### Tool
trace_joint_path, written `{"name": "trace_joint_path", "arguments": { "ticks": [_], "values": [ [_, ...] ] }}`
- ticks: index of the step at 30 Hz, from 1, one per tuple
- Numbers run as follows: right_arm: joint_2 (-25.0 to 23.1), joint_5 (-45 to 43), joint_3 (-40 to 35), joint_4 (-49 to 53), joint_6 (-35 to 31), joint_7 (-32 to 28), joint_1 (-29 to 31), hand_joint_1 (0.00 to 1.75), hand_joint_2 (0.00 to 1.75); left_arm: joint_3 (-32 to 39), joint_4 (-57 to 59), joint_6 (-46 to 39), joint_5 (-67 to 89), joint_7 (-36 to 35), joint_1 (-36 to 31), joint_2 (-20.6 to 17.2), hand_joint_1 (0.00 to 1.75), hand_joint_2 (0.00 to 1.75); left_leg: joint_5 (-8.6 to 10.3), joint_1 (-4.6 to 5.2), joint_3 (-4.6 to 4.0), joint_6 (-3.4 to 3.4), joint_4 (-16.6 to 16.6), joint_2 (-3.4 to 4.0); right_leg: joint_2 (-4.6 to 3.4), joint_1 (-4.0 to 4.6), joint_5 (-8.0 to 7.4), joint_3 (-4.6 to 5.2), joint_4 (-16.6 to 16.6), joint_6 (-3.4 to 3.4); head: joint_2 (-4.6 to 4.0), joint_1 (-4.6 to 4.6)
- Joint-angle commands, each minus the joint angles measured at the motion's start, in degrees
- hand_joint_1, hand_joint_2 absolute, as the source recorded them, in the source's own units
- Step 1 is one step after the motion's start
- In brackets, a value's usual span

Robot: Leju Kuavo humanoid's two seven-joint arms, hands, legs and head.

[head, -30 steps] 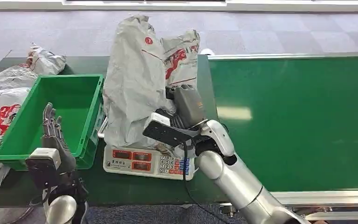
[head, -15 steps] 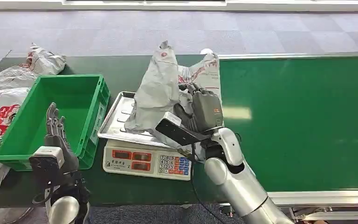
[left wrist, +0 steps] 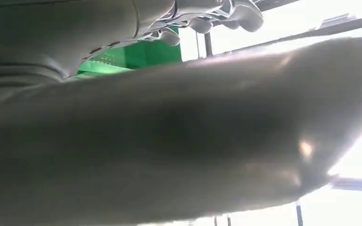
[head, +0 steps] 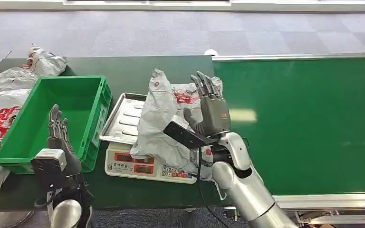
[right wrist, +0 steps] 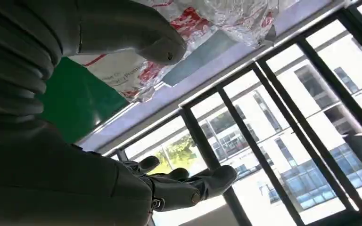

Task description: Moved the parcel from conveyor to table for the left to box.

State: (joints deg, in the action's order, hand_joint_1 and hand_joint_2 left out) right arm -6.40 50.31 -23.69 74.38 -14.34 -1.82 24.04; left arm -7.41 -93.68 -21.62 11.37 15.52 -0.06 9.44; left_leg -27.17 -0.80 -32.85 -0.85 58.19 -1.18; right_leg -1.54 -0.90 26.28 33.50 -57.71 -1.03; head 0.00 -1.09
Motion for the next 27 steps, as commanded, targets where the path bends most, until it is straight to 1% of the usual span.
{"name": "trace_joint_path", "arguments": {
  "ticks": [1, 2, 6, 7, 9, 10, 12, 13, 14, 15, 16, 17, 18, 19, 20, 21, 22, 23, 24, 25, 26, 27],
  "values": [
    [1.25, -0.44, 3.38, -2.85, -0.75, -1.56, 0.63, 0.0, 1.75, -1.11, 2.97, -0.45, 0.01, -0.19, -1.35, -0.54, 0.0, 0.0, 0.09, 0.02, 0.04, 0.05, -0.11, -0.06, 0.27, 0.02, -0.03, -0.09, 0.1, 0.06, 0.0, 0.0],
    [1.25, -0.44, 3.38, -2.85, -0.75, -1.56, 0.63, 0.0, 1.75, -1.11, 2.97, -0.45, 0.01, -0.19, -1.35, -0.54, 0.0, 0.0, 0.05, 0.01, 0.03, 0.03, -0.05, -0.03, 0.17, 0.01, -0.01, -0.06, 0.05, 0.04, 0.0, 0.0],
    [1.27, -0.23, 3.27, -1.69, -1.08, -1.85, 0.29, 0.0, 1.75, -1.04, 2.67, -0.71, 0.11, 0.05, -1.26, -0.55, 0.0, 0.0, 0.06, 0.0, 0.03, 0.05, -0.09, -0.03, 0.23, 0.03, -0.03, -0.09, 0.1, 0.06, 0.0, 0.0],
    [1.32, 0.3, 3.43, -0.09, -2.66, -2.69, -0.37, 0.0, 1.75, -0.95, 2.4, -1.61, 0.78, 0.9, -1.2, -0.43, 0.0, 0.0, 0.04, 0.0, 0.02, 0.03, -0.05, -0.01, 0.17, 0.02, -0.01, -0.06, 0.05, 0.05, 0.0, 0.0],
    [1.22, 1.09, 3.89, 4.03, -6.91, -4.84, -2.11, 0.0, 1.75, -1.05, 1.71, -3.77, 2.29, 3.15, -1.09, -0.26, 0.0, 0.0, 0.07, 0.01, 0.03, 0.05, -0.11, -0.05, 0.29, 0.03, -0.02, -0.09, 0.11, 0.07, 0.0, 0.0],
    [1.26, 1.73, 4.26, 8.9, -11.3, -7.1, -4.06, 0.0, 1.75, -1.36, 1.04, -5.05, 3.09, 4.54, -1.2, -0.14, 0.0, 0.0, 0.04, -0.02, -0.02, 0.04, -0.05, -0.13, 0.33, 0.05, 0.02, -0.07, 0.07, 0.06, 0.0, 0.0],
    [2.03, 2.66, 3.84, 20.03, -19.02, -12.36, -8.89, 0.0, 1.75, -2.26, -0.13, -3.92, 1.87, 5.28, -1.65, -0.71, 0.0, 0.0, 0.03, 0.0, -0.09, 0.05, 0.0, -0.15, 0.34, 0.03, 0.04, 0.0, 0.02, 0.05, 0.0, 0.02],
    [2.34, 4.1, 3.41, 27.09, -24.05, -14.93, -12.47, 0.0, 1.75, -1.78, -1.03, -3.58, 0.94, 5.24, -1.77, -0.61, 0.0, 0.0, 0.03, 0.02, -0.1, 0.05, -0.03, -0.27, 0.49, 0.02, 0.09, -0.03, 0.02, 0.07, 0.0, 0.0],
    [0.51, 5.4, 5.28, 33.45, -25.66, -19.27, -15.79, 0.0, 1.75, -1.5, -1.62, -3.52, 1.14, 5.45, -1.93, -0.53, 0.0, 0.0, 0.01, -0.01, -0.11, 0.04, 0.02, -0.27, 0.43, 0.03, 0.09, 0.0, 0.0, 0.05, 0.0, 0.0],
    [-2.28, 5.36, 7.83, 39.45, -25.66, -24.81, -18.39, 0.0, 1.75, -1.27, -2.01, -3.09, 1.07, 5.35, -2.05, -0.58, 0.0, 0.0, 0.01, 0.0, -0.13, 0.04, 0.01, -0.34, 0.53, 0.03, 0.13, -0.02, 0.0, 0.06, 0.0, 0.0],
    [-3.8, 5.24, 8.84, 43.15, -25.66, -28.14, -21.99, 0.0, 1.75, -1.02, -2.26, -2.62, 0.93, 5.09, -2.28, -0.82, 0.0, 0.0, 0.0, 0.01, -0.11, 0.05, -0.01, -0.37, 0.59, 0.03, 0.16, -0.03, 0.01, 0.08, 0.0, 0.0],
    [-3.8, 5.24, 8.84, 43.15, -25.66, -28.14, -21.99, 0.0, 1.75, -1.02, -2.26, -2.62, 0.93, 5.09, -2.28, -0.82, 0.0, 0.0, -0.02, 0.0, -0.21, 0.02, 0.05, -0.35, 0.5, 0.03, 0.15, 0.08, -0.05, 0.07, 0.0, 0.0],
    [-6.0, 4.85, 10.7, 46.72, -25.66, -31.98, -23.02, 0.0, 1.75, -0.77, -2.26, -2.32, 0.81, 4.89, -2.4, -0.85, 0.0, 0.0, -0.04, 0.01, -0.13, 0.02, -0.01, -0.43, 0.66, 0.03, 0.23, -0.01, -0.03, 0.11, 0.0, 0.0],
    [-8.97, 3.38, 13.57, 52.87, -25.66, -38.18, -23.3, 0.0, 1.75, -0.69, -2.17, -2.27, 1.62, 5.31, -2.66, -1.37, 0.0, 0.0, -0.06, 0.03, -0.22, 0.05, 0.04, -0.33, 0.51, 0.0, 0.2, 0.11, -0.08, 0.1, 0.0, 0.0],
    [-8.9, 2.35, 13.78, 61.17, -25.66, -38.18, -22.6, 0.0, 1.75, -0.52, -1.8, -2.28, 3.27, 5.26, -3.21, -2.21, 0.0, 0.0, -0.13, 0.05, -0.17, 0.05, 0.01, -0.25, 0.48, -0.02, 0.23, 0.08, -0.08, 0.11, 0.0, 0.02],
    [-9.01, 2.96, 14.29, 65.11, -25.66, -38.18, -22.07, 0.0, 1.75, -0.43, -1.49, -1.94, 3.78, 4.7, -3.61, -2.56, 0.0, 0.0, -0.14, 0.04, -0.33, 0.04, 0.12, -0.27, 0.42, -0.01, 0.24, 0.25, -0.18, 0.14, 0.0, -0.02],
    [-9.89, 4.98, 15.68, 71.91, -25.66, -38.18, -21.21, 0.0, 1.75, -0.36, -1.0, -1.58, 5.75, 4.13, -4.44, -3.4, 0.0, 0.0, -0.13, 0.08, -0.37, 0.06, 0.15, -0.32, 0.53, -0.04, 0.27, 0.28, -0.24, 0.16, 0.0, 0.0],
    [-10.9, 5.89, 16.96, 75.62, -25.66, -38.18, -19.93, 0.0, 1.75, -0.79, -0.47, -1.11, 9.74, 2.92, -5.5, -4.51, 0.0, 0.0, -0.1, 0.09, -0.48, 0.06, 0.18, -0.32, 0.47, -0.07, 0.24, 0.42, -0.25, 0.14, 0.0, 0.0],
    [-10.9, 5.89, 16.96, 75.62, -25.66, -38.18, -19.93, 0.0, 1.75, -0.79, -0.47, -1.11, 9.74, 2.92, -5.5, -4.51, 0.0, 0.0, -0.08, 0.1, -0.44, 0.05, 0.12, -0.29, 0.44, -0.08, 0.22, 0.39, -0.2, 0.13, 0.0, 0.0],
    [-10.9, 5.89, 16.96, 75.62, -25.66, -38.18, -19.93, 0.0, 1.75, -0.79, -0.47, -1.11, 9.74, 2.92, -5.5, -4.51, 0.0, 0.0, -0.08, 0.09, -0.46, 0.06, 0.16, -0.37, 0.63, -0.06, 0.25, 0.36, -0.23, 0.16, 0.0, -0.09],
    [-10.9, 5.89, 16.96, 75.62, -25.66, -38.18, -19.93, 0.0, 1.75, -0.79, -0.47, -1.11, 9.74, 2.92, -5.5, -4.51, 0.0, 0.0, -0.08, 0.12, -0.32, 0.07, 0.09, -0.29, 0.51, -0.09, 0.22, 0.24, -0.15, 0.13, 0.0, 0.04],
    [-11.25, 6.05, 17.93, 75.62, -25.66, -38.18, -18.92, 0.0, 1.75, -0.92, -0.6, -0.79, 11.74, 2.26, -6.37, -4.85, 0.0, 0.0, -0.09, 0.1, -0.27, 0.08, 0.08, -0.21, 0.49, -0.06, 0.2, 0.19, -0.14, 0.16, 0.0, -0.02]
  ]
}}
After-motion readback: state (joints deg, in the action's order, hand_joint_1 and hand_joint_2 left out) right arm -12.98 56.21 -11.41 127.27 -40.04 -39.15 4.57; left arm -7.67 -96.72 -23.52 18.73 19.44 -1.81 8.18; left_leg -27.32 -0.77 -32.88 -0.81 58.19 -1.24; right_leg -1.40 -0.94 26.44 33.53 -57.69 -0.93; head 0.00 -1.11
